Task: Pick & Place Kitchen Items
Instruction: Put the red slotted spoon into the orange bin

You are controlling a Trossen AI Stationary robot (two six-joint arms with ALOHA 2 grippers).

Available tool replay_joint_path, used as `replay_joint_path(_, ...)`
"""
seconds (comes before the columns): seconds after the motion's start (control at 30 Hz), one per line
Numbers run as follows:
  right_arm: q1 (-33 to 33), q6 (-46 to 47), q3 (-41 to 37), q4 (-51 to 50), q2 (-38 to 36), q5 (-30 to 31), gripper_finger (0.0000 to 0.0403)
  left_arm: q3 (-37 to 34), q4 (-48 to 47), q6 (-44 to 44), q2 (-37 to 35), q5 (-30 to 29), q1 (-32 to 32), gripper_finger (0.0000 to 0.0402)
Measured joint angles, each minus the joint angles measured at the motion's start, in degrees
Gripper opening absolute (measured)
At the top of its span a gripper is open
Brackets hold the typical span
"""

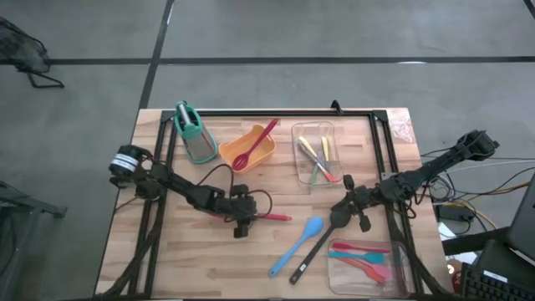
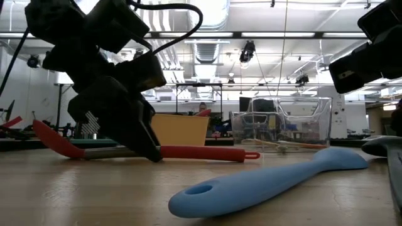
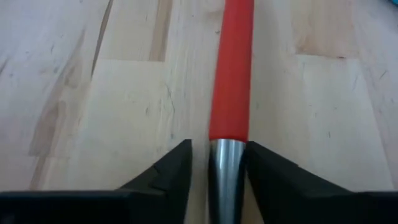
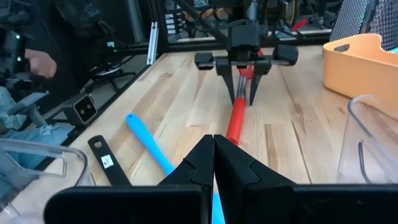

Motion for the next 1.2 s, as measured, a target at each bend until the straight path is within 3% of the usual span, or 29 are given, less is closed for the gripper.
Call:
replay_joint_path(0.2,0.0,0.0,0.0,-0.1,0.1,0.0,0.0008,0.0,0.0,2.8,-0.1,0.0,0.1,0.0069)
replay_joint_path(0.47,0.0,0.2,0.0,-0.1,0.1,0.0,0.0008,1.1,-3.3,8.1,-6.6,-0.7,0.5,0.0069)
replay_joint_path(0.6,0.0,0.2,0.0,0.0,0.1,0.0,0.0008,2.6,-4.6,10.7,-10.9,-5.1,1.3,0.0069)
replay_joint_path(0.73,0.0,0.2,-0.1,0.0,0.1,0.0,0.0008,4.3,-4.0,13.1,-15.0,-13.1,3.3,0.0068)
replay_joint_path(0.83,0.0,0.2,-0.1,0.0,0.1,0.0,0.0008,5.6,-2.8,14.7,-17.8,-16.1,6.8,0.0067)
replay_joint_path(1.03,0.0,1.3,-0.1,0.1,0.1,-0.1,0.0008,8.1,6.0,14.7,-21.4,-16.1,18.0,0.0062)
replay_joint_path(1.2,0.0,1.3,-0.1,0.1,0.1,-0.1,0.0008,8.4,10.9,14.5,-20.1,-13.2,28.2,0.0062)
